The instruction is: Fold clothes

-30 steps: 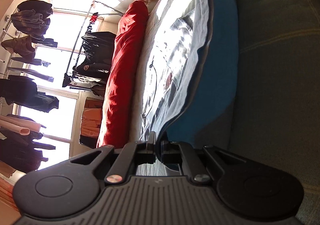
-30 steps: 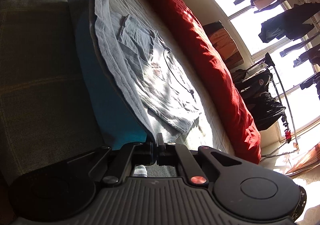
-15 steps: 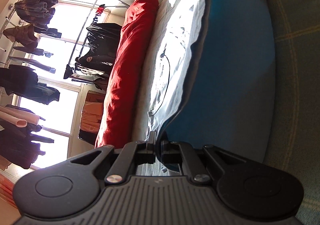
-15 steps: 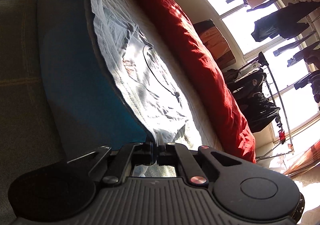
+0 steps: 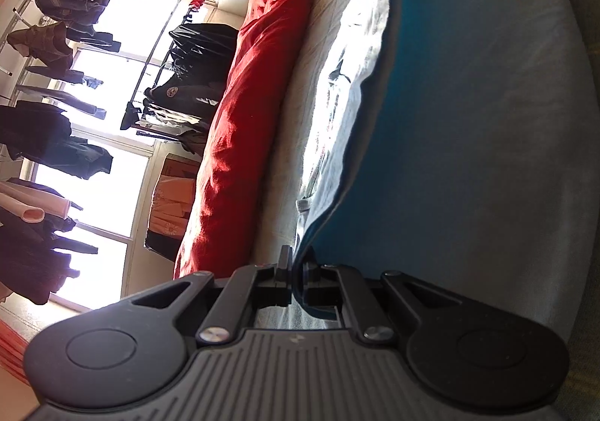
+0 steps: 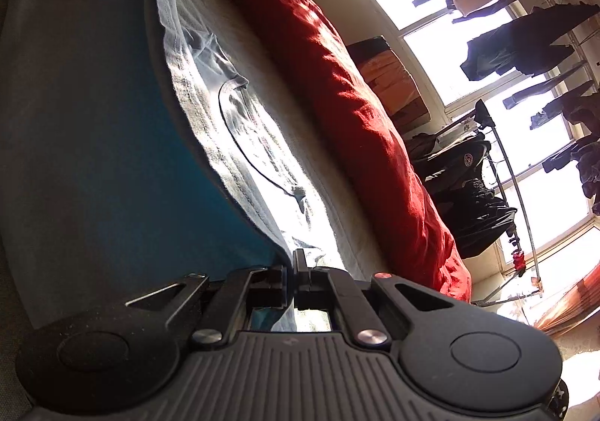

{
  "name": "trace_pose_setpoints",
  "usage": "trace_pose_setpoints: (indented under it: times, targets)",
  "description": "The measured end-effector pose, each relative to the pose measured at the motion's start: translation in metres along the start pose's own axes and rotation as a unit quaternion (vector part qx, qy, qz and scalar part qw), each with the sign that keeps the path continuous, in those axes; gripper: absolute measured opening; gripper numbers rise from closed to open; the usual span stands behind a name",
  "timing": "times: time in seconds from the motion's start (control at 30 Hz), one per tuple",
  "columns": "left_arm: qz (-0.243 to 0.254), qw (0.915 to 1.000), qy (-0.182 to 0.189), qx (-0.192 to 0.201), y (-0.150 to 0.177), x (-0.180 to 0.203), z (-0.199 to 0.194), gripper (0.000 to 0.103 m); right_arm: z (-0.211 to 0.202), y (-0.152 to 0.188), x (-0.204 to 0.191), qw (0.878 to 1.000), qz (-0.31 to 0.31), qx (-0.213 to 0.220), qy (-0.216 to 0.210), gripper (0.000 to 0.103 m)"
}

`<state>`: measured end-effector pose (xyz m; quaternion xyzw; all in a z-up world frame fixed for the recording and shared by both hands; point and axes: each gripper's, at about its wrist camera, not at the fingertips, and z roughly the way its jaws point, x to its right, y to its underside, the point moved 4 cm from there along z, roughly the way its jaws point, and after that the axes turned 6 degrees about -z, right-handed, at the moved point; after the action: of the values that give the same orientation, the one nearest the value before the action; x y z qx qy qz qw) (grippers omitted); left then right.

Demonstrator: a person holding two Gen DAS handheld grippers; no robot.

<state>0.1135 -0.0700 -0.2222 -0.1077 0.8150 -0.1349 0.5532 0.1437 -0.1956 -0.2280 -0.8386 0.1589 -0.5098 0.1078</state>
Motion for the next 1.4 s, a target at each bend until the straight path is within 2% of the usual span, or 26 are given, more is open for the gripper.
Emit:
trace_pose_setpoints:
  times: [0.23, 0.7, 0.9, 1.03, 1.13, 1.27, 1.3, 1.4]
  targets:
    - [-0.007, 0.9999, -0.003, -0.007, -0.001, -0.009, 0.037, 0.004, 0.039, -0.004, 0.012, 1.0, 0.001, -0.002, 0.006, 0.003]
    - [-0.015, 0.9996, 0.006, -0.023, 0.002, -0.013, 0.098, 0.006, 0.116, -0.011, 0.029, 1.0, 0.01, -0.014, -0.011, 0.003]
    - [-0.03, 0.9987, 0.023, -0.035, 0.01, -0.005, 0.121, 0.007, 0.143, -0.008, 0.027, 0.999, 0.024, -0.021, -0.031, 0.003]
    - [-0.041, 0.9976, 0.04, -0.04, 0.016, 0.005, 0.128, 0.012, 0.153, -0.001, 0.018, 0.998, 0.026, -0.025, -0.046, 0.003]
    - [-0.074, 0.9948, 0.056, -0.042, 0.019, 0.002, 0.127, 0.012, 0.155, 0.0, 0.023, 0.998, 0.04, -0.02, -0.054, 0.004]
    - [-0.143, 0.984, 0.096, -0.046, 0.022, -0.019, 0.126, 0.015, 0.153, 0.003, 0.04, 0.995, 0.068, -0.013, -0.078, 0.026]
    - [-0.158, 0.9807, 0.104, -0.048, 0.022, -0.024, 0.128, 0.018, 0.153, 0.004, 0.046, 0.993, 0.075, -0.01, -0.087, 0.035]
    - [-0.202, 0.9693, 0.131, -0.053, 0.025, -0.038, 0.133, 0.03, 0.161, 0.008, 0.063, 0.986, 0.111, -0.002, -0.127, 0.049]
